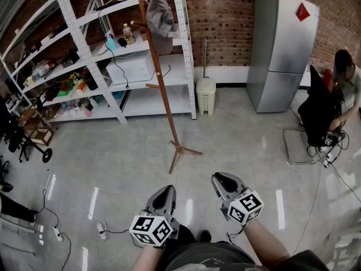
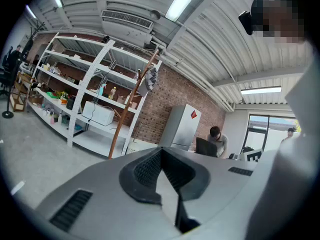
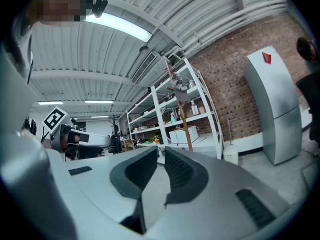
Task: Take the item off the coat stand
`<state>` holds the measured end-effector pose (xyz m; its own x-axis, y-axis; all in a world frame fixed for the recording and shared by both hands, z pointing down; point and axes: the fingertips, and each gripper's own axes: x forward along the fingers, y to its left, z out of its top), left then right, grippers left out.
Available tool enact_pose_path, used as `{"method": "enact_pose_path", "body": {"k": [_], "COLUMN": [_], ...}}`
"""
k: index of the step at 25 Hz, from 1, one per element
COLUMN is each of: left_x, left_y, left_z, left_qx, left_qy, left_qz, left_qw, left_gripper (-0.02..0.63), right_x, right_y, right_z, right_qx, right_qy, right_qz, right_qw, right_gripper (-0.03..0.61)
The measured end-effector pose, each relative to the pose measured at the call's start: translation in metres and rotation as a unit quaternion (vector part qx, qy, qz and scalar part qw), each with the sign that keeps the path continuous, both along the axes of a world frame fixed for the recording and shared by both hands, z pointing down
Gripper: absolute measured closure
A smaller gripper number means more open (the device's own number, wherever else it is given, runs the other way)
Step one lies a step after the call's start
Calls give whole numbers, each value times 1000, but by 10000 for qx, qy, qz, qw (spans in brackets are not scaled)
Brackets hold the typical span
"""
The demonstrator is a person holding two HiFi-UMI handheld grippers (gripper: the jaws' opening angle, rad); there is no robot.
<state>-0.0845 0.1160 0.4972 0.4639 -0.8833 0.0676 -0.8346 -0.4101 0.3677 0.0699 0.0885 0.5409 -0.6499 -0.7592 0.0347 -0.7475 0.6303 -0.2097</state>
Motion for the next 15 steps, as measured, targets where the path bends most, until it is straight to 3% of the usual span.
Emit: {"method": "enact_pose_path", "body": {"k": [7,15], "left_x": [-5,14], "left_y": [-17,-87], "left_z": [-2,2], "left_qx": [-79,-91], "left_qy": [-179,-43], "left_qz": [56,447], "left_qw": [9998,9990], "left_gripper": [606,606], "right_x": [-1,17], "right_y": [-9,-64], "right_z": [3,-1], "right_qx": [-136,-91], "right_qy": [45,136], "right_qz": [147,470], "right_qw": [9998,9988], "right_gripper": [526,526]}}
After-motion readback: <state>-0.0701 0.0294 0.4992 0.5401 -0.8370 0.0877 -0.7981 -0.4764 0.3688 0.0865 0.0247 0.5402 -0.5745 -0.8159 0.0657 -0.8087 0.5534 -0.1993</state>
